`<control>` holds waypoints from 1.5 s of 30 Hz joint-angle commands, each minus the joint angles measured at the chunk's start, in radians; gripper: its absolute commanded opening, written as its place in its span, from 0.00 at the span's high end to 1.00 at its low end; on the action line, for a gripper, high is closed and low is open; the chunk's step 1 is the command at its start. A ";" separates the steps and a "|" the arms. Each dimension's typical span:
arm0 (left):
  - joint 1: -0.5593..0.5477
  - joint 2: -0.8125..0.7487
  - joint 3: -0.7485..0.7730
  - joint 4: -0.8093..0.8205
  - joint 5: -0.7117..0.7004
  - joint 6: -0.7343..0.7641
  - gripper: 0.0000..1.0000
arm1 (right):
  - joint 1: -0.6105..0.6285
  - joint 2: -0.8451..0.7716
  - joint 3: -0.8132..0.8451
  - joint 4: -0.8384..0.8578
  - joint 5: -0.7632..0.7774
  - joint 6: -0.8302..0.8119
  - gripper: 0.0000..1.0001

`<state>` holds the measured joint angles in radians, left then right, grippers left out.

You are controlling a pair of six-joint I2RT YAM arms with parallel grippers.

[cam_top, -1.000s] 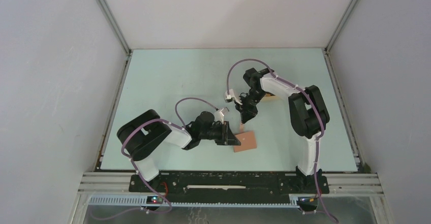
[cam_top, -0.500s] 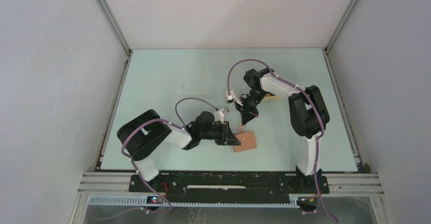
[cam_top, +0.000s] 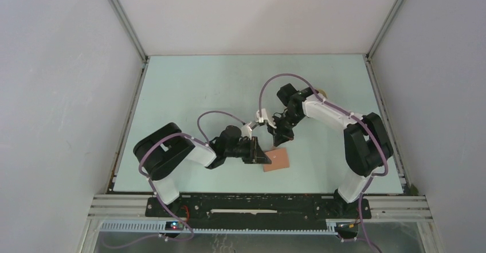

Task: Put the credit cards into the card holder
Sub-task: Close the card holder at the center of the board.

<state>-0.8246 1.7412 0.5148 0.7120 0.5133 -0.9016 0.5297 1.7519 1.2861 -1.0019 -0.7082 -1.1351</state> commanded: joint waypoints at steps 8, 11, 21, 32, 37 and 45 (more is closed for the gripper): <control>0.016 0.052 0.002 -0.077 -0.062 -0.006 0.93 | 0.082 -0.117 -0.142 0.184 0.114 0.075 1.00; 0.018 0.056 0.003 -0.077 -0.061 -0.009 0.89 | 0.082 -0.148 -0.167 0.211 0.124 0.082 1.00; 0.018 0.060 0.013 -0.105 -0.074 -0.014 0.71 | 0.087 -0.192 -0.215 0.235 0.117 0.085 1.00; 0.019 0.059 0.015 -0.122 -0.092 -0.019 0.64 | 0.139 -0.207 -0.255 0.247 0.138 0.072 1.00; 0.021 0.057 0.012 -0.122 -0.100 -0.024 0.62 | 0.157 -0.216 -0.267 0.257 0.160 0.075 1.00; 0.027 0.056 0.006 -0.121 -0.113 -0.035 0.60 | 0.174 -0.229 -0.299 0.264 0.181 0.058 1.00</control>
<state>-0.8108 1.7760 0.5186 0.6895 0.5110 -0.9588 0.6819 1.5555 1.0016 -0.7197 -0.5282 -1.0615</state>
